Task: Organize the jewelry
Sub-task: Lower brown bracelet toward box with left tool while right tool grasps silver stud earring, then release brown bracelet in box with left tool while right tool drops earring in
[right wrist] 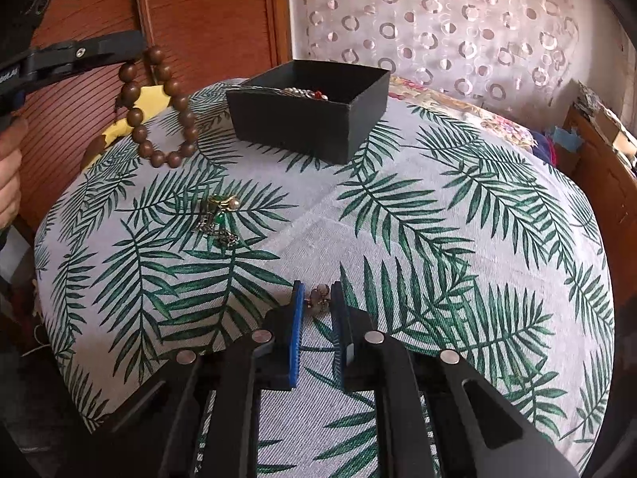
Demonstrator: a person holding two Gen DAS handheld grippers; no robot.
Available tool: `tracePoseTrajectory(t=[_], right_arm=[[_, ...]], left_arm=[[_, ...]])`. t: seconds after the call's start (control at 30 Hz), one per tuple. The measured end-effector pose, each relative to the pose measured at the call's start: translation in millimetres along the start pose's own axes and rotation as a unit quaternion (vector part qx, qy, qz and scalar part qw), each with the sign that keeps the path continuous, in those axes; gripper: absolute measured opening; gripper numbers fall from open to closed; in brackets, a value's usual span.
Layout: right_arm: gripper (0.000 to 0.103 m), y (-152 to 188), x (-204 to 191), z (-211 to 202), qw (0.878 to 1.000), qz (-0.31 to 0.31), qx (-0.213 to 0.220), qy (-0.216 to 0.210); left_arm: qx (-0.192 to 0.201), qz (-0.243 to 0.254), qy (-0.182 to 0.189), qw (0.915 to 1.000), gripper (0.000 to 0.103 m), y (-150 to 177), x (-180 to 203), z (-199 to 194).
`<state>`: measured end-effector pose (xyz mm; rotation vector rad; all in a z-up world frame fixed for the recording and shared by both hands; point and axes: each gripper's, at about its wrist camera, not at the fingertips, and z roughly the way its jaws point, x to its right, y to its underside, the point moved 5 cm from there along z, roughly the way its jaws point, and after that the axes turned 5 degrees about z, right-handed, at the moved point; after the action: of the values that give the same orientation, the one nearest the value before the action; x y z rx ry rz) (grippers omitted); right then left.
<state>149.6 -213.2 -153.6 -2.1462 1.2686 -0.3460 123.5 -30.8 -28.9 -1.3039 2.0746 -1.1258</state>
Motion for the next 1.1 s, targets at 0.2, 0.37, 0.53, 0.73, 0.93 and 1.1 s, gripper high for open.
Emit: tracePoseTrajectory(t=[0.2, 0.37, 0.53, 0.73, 0.93, 1.1], right_arm=[[0.009, -18, 3, -19, 1.0, 0.0, 0.022, -0.013], [0.009, -41, 4, -33, 0.999, -0.008, 0.046, -0.022], [0.009, -69, 4, -43, 0.997, -0.017, 0.068, -0.037], [0.009, -107, 5, -41, 0.995, -0.026, 0.091, -0.045], [0.009, -144, 7, -27, 0.993, -0.037, 0.104, -0.051], [0.009, -166, 13, 1, 0.993, -0.035, 0.099, -0.055]], left_arm=[[0.013, 0.008, -0.002, 0.9999, 0.012, -17, 2, -4], [0.03, 0.015, -0.009, 0.9994, 0.012, -42, -1, -8], [0.042, 0.026, -0.012, 0.9987, 0.012, -69, -4, -2], [0.049, 0.031, -0.016, 0.9982, 0.012, -99, -11, 15], [0.041, 0.033, -0.025, 0.9983, 0.012, -118, -25, 48], [0.018, 0.019, -0.026, 0.9993, 0.012, -114, -43, 86]])
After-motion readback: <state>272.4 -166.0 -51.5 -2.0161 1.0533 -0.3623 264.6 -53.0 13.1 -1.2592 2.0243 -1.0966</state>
